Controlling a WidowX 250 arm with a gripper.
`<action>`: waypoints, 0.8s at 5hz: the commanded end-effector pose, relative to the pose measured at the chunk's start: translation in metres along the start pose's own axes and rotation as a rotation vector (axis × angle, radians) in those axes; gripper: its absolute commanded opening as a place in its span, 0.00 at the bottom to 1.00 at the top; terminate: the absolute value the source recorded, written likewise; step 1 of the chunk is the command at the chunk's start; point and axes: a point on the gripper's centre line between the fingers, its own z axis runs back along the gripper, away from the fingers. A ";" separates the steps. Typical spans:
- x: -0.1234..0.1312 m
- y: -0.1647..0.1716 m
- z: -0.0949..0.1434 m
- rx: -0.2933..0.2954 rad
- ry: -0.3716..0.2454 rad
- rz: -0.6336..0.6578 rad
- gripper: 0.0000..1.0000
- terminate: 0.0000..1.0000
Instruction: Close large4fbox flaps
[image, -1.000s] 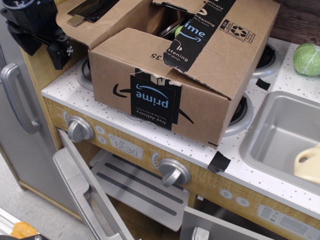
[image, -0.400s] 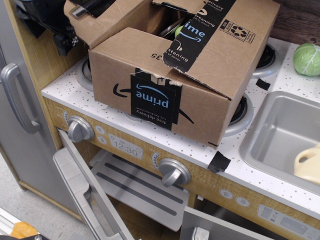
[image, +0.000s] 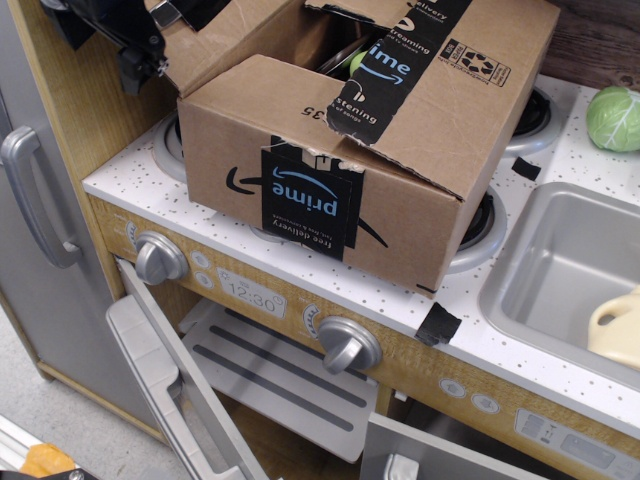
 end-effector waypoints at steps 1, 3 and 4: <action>0.040 -0.011 0.043 0.034 -0.099 0.026 1.00 0.00; 0.054 -0.027 0.063 0.034 -0.113 0.047 1.00 0.00; 0.056 -0.039 0.071 0.010 -0.104 0.085 1.00 0.00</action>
